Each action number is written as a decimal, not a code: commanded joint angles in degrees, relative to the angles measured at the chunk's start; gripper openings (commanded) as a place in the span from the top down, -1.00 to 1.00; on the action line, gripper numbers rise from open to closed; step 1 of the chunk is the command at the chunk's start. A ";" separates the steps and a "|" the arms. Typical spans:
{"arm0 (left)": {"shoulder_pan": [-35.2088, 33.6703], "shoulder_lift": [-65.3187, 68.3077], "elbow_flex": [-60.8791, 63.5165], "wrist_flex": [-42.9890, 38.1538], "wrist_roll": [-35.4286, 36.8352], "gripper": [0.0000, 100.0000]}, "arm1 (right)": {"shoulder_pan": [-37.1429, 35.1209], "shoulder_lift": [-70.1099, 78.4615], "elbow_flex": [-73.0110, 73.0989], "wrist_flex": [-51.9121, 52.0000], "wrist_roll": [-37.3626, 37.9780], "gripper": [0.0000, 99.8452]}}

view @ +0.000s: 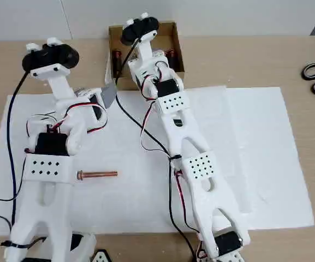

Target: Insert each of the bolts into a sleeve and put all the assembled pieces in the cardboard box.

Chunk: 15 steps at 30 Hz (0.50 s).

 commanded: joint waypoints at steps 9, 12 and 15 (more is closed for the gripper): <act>0.09 -0.53 -1.89 0.00 1.32 0.48 | 0.22 -9.19 -11.52 24.84 0.35 0.61; 0.09 -0.53 -3.56 0.00 2.73 0.48 | 0.04 -13.23 -11.52 33.45 0.35 0.61; 0.09 -0.53 -4.09 0.00 2.90 0.48 | -0.04 -16.31 -11.52 43.47 0.53 0.61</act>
